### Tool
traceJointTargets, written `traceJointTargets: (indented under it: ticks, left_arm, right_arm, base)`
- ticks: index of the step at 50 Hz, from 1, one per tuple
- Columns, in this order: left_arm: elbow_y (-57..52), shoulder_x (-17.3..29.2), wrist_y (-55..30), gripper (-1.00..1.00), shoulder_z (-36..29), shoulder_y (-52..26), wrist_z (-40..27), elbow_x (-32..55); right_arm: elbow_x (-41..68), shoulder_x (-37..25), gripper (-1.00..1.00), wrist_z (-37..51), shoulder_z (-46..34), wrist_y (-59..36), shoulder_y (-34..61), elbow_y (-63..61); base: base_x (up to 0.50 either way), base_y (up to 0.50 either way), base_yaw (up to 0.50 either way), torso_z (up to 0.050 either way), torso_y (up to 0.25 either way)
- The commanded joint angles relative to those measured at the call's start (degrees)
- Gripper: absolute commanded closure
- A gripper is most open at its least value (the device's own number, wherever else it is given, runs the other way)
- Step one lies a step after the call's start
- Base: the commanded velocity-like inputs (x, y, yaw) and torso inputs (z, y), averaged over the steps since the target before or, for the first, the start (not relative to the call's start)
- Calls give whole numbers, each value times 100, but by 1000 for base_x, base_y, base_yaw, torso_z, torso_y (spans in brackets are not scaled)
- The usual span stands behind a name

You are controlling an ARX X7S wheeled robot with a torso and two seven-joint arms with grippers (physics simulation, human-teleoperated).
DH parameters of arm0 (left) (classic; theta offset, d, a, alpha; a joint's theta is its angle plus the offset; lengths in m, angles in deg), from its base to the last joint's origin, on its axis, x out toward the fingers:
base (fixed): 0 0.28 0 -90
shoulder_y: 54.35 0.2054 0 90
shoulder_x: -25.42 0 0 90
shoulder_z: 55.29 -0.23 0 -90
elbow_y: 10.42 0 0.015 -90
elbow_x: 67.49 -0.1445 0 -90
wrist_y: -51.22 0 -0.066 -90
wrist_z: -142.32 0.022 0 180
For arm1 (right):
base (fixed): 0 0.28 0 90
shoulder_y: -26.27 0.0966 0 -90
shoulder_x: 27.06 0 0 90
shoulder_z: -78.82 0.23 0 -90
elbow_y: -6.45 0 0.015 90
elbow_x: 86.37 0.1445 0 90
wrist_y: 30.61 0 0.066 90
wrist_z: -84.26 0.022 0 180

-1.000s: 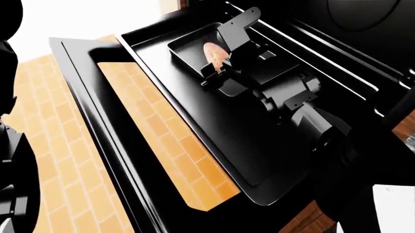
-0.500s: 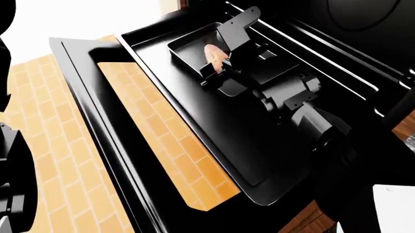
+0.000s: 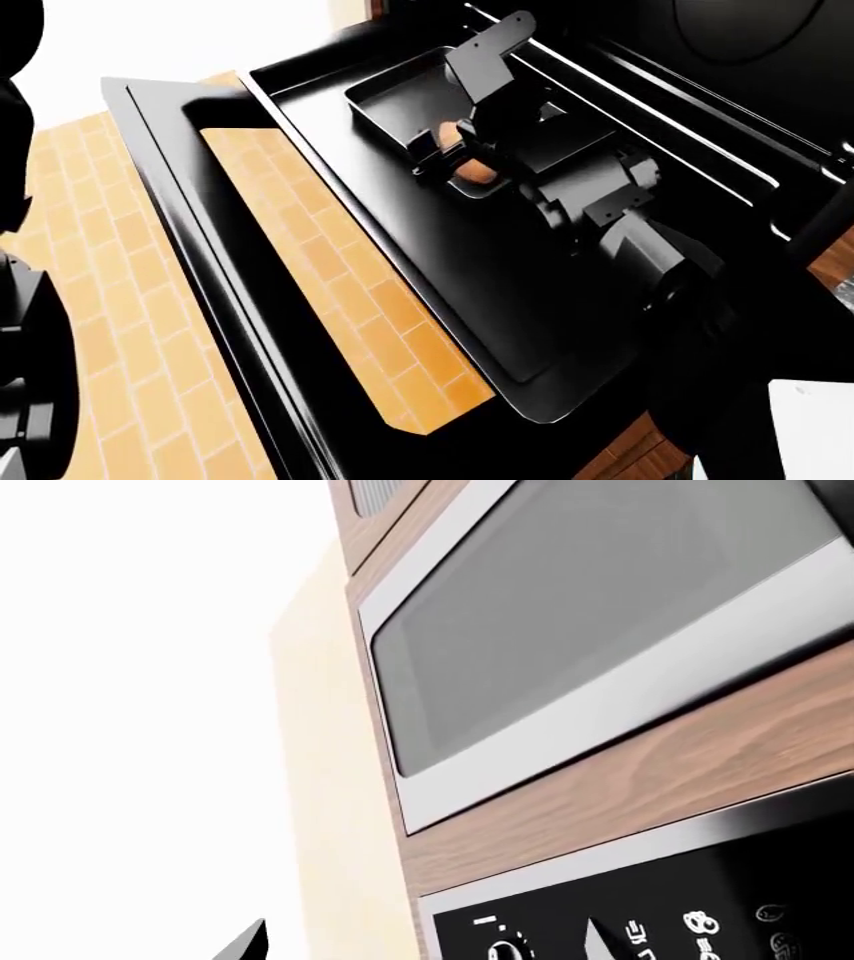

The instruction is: Place the sweet potato on the rack of the oven.

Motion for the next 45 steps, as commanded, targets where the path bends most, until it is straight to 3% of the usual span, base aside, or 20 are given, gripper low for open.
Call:
traceJointTargets:
  ticks: [1,7,9,11,18,22,29,35,36,40,45]
  left_arm:
    - [137,-27,128,-100,-1,55,16,6]
    - [157,-33,50,-100,-27,4,7,22]
    - [147,-30,19,-100,-28,-10,-1,31]
    - [139,-24,-1,-100,-27,-17,-7,37]
    - [154,0,2,-100,-18,2,-25,35]
    - [178,2,58,-100,-8,47,-39,26]
    - [163,23,100,-100,16,130,-80,19]
    - [147,56,157,-100,42,228,-115,3]
    - [144,58,166,-100,48,244,-123,3]
    - [106,71,175,-100,72,293,-153,11]
    - [85,78,188,-100,101,350,-190,23]
  right_arm:
    - [-8,0,-100,-1,4,1,1,-1]
    - [-8,0,-100,-1,4,1,1,-1]
    - [-1727,0,-100,1718,1722,1720,1496,356]
    - [-1833,0,-100,1741,3441,2916,1484,356]
    - [-2477,-1,-100,1571,4340,3027,1444,355]
    - [-2504,-1,-100,1451,4489,3142,1404,355]
    - [-1671,-1,-100,1334,3782,3536,1286,354]
    - [-1809,-27,-100,1323,4175,3831,1385,338]
    - [-1813,-129,-100,1430,4152,3753,1332,75]
    - [-1798,-1287,-100,2629,3846,2675,619,-2952]
    - [-1722,-2146,-100,3416,3748,2084,257,-4906]
  base:
    - [0,0,0,0,0]
    - [0,0,0,0,0]
    - [0,0,0,0,0]
    - [0,0,0,0,0]
    - [0,0,0,0,131]
    - [0,0,0,0,162]
    - [0,0,0,0,47]
    - [0,0,0,0,28]
    - [0,0,0,0,29]
    - [0,0,0,0,29]
    - [0,0,0,0,27]
